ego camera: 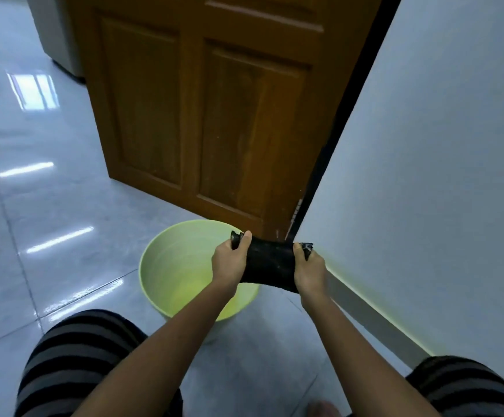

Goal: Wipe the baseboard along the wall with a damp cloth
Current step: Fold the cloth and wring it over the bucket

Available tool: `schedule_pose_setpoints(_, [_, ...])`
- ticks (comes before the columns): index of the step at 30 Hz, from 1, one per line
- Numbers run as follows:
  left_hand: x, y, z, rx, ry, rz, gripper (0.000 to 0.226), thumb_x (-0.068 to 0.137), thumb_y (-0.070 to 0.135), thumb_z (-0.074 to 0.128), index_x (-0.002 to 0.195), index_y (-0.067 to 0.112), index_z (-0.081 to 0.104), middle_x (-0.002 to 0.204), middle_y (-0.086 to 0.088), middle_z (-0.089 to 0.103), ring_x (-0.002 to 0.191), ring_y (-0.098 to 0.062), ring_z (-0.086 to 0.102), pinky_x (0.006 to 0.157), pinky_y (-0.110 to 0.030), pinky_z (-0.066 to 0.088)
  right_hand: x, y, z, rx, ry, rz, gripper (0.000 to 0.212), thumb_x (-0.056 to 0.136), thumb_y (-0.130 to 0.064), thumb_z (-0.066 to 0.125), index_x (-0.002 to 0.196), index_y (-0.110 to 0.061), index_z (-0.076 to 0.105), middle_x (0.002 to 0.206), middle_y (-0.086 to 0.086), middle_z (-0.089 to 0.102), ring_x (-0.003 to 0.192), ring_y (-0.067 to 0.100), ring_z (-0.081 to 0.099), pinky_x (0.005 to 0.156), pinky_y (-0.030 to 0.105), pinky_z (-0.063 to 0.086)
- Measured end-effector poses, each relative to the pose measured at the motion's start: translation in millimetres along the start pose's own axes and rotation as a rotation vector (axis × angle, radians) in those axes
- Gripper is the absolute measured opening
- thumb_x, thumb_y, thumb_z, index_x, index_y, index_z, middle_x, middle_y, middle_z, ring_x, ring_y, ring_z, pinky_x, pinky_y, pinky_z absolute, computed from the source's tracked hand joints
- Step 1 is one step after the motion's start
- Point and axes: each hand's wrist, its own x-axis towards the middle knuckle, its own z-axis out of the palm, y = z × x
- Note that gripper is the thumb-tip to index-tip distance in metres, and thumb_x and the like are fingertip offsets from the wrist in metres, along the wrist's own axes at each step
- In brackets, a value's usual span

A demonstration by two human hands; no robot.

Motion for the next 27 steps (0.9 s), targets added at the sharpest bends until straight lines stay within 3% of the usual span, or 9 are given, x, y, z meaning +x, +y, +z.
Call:
schedule_pose_setpoints(4, [24,-23,2,0.126,0.076,-0.002,0.042,0.092,0.047,0.051,0.081,0.008,0.063,0.084,-0.013,0.067,0.083,-0.028,0.062,0.072,-0.035,0.047,23,11,20,-0.08,-0.011,0.044,0.046,0.097,-0.04,0.044,0.092,0.001,0.064,0.093,0.016,0.064,0.084,0.029,0.057,0.074,0.033,0.042])
schedule_pose_setpoints(8, [45,-49,8,0.149,0.09,-0.099,0.044,0.091,0.048,0.052,0.082,0.007,0.064,0.087,-0.015,0.067,0.082,-0.031,0.061,0.072,-0.036,0.046,39,40,45,-0.079,-0.048,0.159,0.041,0.097,-0.039,0.044,0.088,-0.004,0.062,0.098,0.019,0.064,0.087,0.03,0.056,0.082,0.04,0.046])
schedule_pose_setpoints(11, [58,-64,16,0.161,0.067,-0.161,0.046,0.091,0.05,0.051,0.083,0.006,0.064,0.086,-0.015,0.066,0.08,-0.031,0.06,0.069,-0.035,0.044,48,62,62,0.081,-0.078,0.294,0.04,0.095,-0.043,0.047,0.094,-0.007,0.065,0.108,0.02,0.066,0.095,0.034,0.061,0.087,0.046,0.053])
schedule_pose_setpoints(15, [76,-90,29,0.183,-0.118,-0.226,0.055,0.092,0.055,0.046,0.082,0.004,0.066,0.083,-0.017,0.068,0.081,-0.034,0.064,0.069,-0.036,0.046,52,87,95,0.397,-0.227,0.498,0.037,0.094,-0.039,0.051,0.094,-0.006,0.069,0.089,0.015,0.068,0.078,0.031,0.063,0.059,0.036,0.05])
schedule_pose_setpoints(19, [84,-115,41,0.266,-0.179,-0.275,0.054,0.094,0.056,0.037,0.082,0.01,0.063,0.08,-0.012,0.067,0.078,-0.028,0.064,0.068,-0.036,0.046,57,113,120,0.511,-0.266,0.402,0.016,0.084,-0.027,0.059,0.077,-0.013,0.063,0.081,0.014,0.063,0.078,0.031,0.06,0.075,0.048,0.05])
schedule_pose_setpoints(22, [81,-120,47,0.352,-0.147,-0.25,0.044,0.096,0.051,0.036,0.074,0.016,0.051,0.068,-0.001,0.056,0.066,-0.019,0.055,0.057,-0.028,0.038,60,119,122,0.448,-0.279,0.335,0.038,0.069,-0.037,0.06,0.072,0.001,0.057,0.076,0.02,0.056,0.072,0.03,0.053,0.067,0.043,0.045])
schedule_pose_setpoints(24, [82,-114,44,0.437,-0.095,-0.199,0.036,0.097,0.045,0.041,0.075,0.017,0.046,0.066,0.005,0.052,0.062,-0.015,0.051,0.053,-0.019,0.035,65,111,115,0.344,-0.322,0.347,0.053,0.071,-0.037,0.056,0.079,0.015,0.053,0.074,0.02,0.056,0.07,0.027,0.051,0.066,0.039,0.042])
schedule_pose_setpoints(26, [81,-102,34,0.613,-0.083,-0.13,0.028,0.095,0.043,0.047,0.091,0.016,0.052,0.084,0.003,0.06,0.076,-0.02,0.057,0.063,-0.026,0.043,74,99,98,0.02,-0.441,0.364,0.047,0.081,-0.035,0.052,0.09,0.01,0.057,0.085,0.02,0.062,0.077,0.024,0.054,0.069,0.033,0.04])
schedule_pose_setpoints(27, [81,-89,30,0.726,-0.093,-0.088,0.029,0.094,0.043,0.049,0.102,0.016,0.054,0.099,-0.001,0.061,0.088,-0.024,0.059,0.07,-0.034,0.046,83,89,87,-0.216,-0.531,0.341,0.039,0.089,-0.031,0.048,0.103,0.003,0.06,0.101,0.018,0.067,0.087,0.025,0.058,0.073,0.031,0.041])
